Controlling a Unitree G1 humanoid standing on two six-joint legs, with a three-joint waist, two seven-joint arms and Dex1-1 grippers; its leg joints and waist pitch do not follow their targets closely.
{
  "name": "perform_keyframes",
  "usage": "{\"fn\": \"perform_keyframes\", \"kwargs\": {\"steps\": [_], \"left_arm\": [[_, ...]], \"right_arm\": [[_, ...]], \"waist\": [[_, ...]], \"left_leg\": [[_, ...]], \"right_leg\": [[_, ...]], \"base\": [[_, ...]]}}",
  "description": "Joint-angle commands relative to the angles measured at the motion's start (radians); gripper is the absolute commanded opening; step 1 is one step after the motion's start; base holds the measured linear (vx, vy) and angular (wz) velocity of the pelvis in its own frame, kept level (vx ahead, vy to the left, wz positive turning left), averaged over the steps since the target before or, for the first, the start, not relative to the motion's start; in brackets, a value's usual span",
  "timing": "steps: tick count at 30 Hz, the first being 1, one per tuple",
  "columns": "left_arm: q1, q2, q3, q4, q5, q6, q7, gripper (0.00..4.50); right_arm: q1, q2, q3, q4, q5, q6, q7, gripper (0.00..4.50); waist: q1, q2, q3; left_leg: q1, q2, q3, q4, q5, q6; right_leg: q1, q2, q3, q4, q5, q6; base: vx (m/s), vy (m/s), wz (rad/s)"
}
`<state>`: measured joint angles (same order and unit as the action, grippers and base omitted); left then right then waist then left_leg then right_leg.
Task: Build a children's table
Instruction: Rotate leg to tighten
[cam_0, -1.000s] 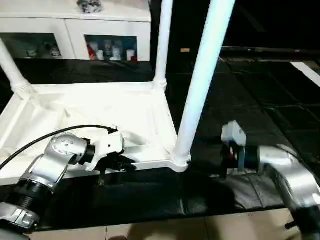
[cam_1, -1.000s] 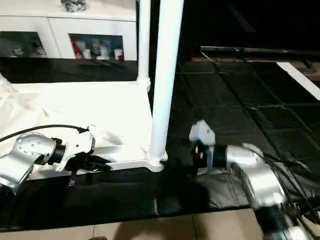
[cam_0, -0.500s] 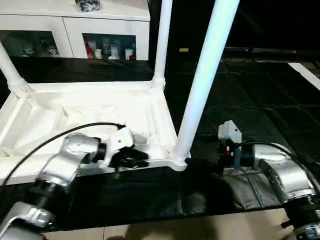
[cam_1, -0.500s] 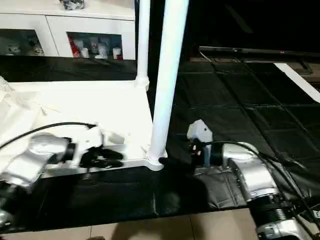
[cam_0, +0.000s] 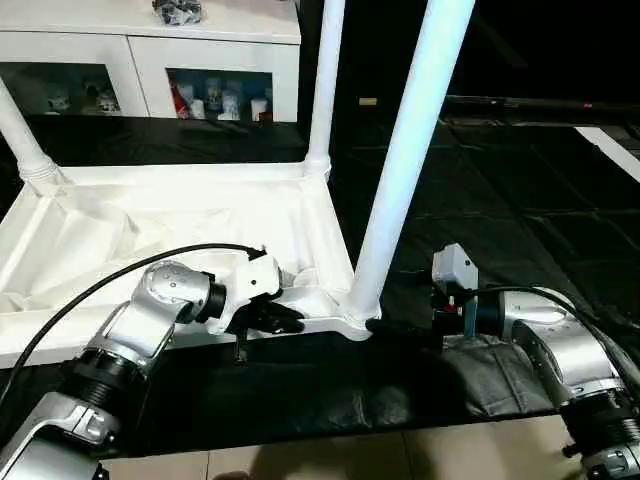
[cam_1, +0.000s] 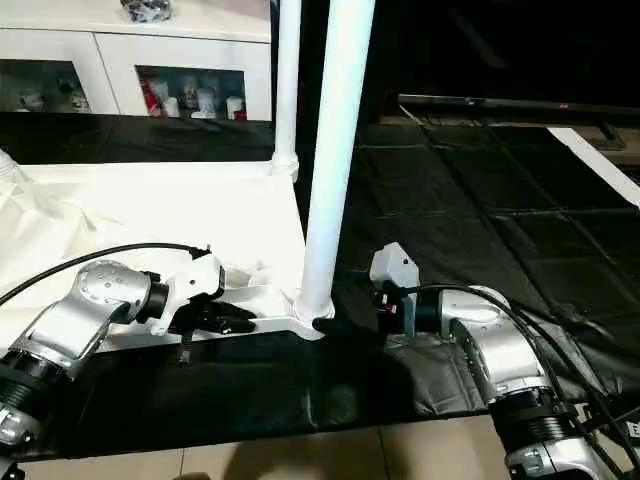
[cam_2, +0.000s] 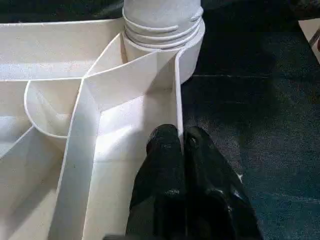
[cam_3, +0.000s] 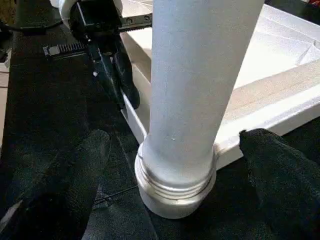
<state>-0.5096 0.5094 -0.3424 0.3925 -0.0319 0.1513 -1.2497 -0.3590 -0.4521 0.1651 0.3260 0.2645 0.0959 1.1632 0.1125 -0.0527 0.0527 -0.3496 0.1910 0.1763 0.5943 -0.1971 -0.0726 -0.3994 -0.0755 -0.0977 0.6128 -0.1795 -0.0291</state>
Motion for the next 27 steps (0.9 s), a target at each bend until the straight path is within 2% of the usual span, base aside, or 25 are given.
{"fn": "perform_keyframes", "kwargs": {"steps": [1,7,11,12,15,17,20,24,27], "left_arm": [[-0.019,0.013,-0.017,0.015,0.022,0.001,-0.011,0.04],[-0.031,0.022,-0.023,-0.008,-0.026,-0.029,-0.113,0.04],[-0.042,0.036,-0.051,-0.013,-0.017,-0.062,-0.174,0.04],[-0.044,0.036,-0.055,-0.010,-0.014,-0.070,-0.182,0.00],[-0.057,0.028,-0.063,0.012,-0.003,-0.092,-0.181,0.00],[-0.065,0.022,-0.067,0.027,0.009,-0.105,-0.171,0.00],[-0.074,0.013,-0.068,0.043,0.022,-0.115,-0.166,0.00],[-0.075,0.016,-0.070,0.047,0.027,-0.115,-0.175,0.00],[-0.077,0.016,-0.073,0.051,0.025,-0.117,-0.175,0.00]], "right_arm": [[-0.028,-0.001,0.002,0.011,-0.007,-0.013,0.003,4.50],[-0.048,0.011,0.015,0.043,-0.019,-0.019,0.020,4.50],[-0.072,0.017,0.025,0.076,-0.008,0.000,0.061,4.50],[-0.076,0.018,0.029,0.082,-0.006,0.006,0.074,4.21],[-0.089,0.022,0.044,0.101,-0.004,0.018,0.105,4.10],[-0.095,0.026,0.050,0.112,0.000,0.026,0.121,3.88],[-0.108,0.037,0.058,0.130,0.006,0.040,0.152,3.65],[-0.134,0.049,0.067,0.171,-0.001,0.045,0.175,3.19],[-0.140,0.053,0.067,0.181,-0.001,0.049,0.183,3.00]], "waist": [[0.000,0.007,-0.060],[0.001,0.007,-0.064],[0.004,0.011,-0.066],[0.006,0.017,-0.067],[0.011,0.016,-0.068],[0.017,0.015,-0.067],[0.028,0.014,-0.066],[0.027,0.012,-0.065],[0.029,0.010,-0.066]], "left_leg": [[0.004,0.046,-0.015,-0.072,-0.192,0.024],[0.003,0.046,-0.014,-0.070,-0.163,0.026],[0.005,0.048,-0.013,-0.068,-0.142,0.036],[0.005,0.050,-0.014,-0.069,-0.137,0.037],[0.006,0.051,-0.011,-0.067,-0.132,0.039],[0.005,0.051,-0.010,-0.067,-0.140,0.037],[0.007,0.051,-0.011,-0.068,-0.163,0.023],[0.007,0.052,-0.013,-0.070,-0.169,0.011],[0.005,0.051,-0.012,-0.069,-0.158,0.014]], "right_leg": [[0.052,-0.082,0.061,-0.085,-0.326,-0.149],[0.053,-0.082,0.061,-0.076,-0.264,-0.171],[0.053,-0.080,0.061,-0.067,-0.196,-0.198],[0.054,-0.079,0.061,-0.063,-0.170,-0.209],[0.055,-0.079,0.061,-0.058,-0.131,-0.225],[0.055,-0.081,0.061,-0.060,-0.137,-0.225],[0.055,-0.084,0.061,-0.066,-0.200,-0.206],[0.053,-0.085,0.061,-0.068,-0.230,-0.195],[0.054,-0.085,0.062,-0.066,-0.221,-0.193]], "base": [[0.000,0.000,0.00],[0.000,0.000,0.00],[0.000,0.000,0.00],[0.000,0.000,0.00],[0.000,0.000,0.00],[0.000,0.000,0.00],[0.000,0.000,0.00],[0.000,0.000,0.00],[0.000,0.000,0.00]]}}
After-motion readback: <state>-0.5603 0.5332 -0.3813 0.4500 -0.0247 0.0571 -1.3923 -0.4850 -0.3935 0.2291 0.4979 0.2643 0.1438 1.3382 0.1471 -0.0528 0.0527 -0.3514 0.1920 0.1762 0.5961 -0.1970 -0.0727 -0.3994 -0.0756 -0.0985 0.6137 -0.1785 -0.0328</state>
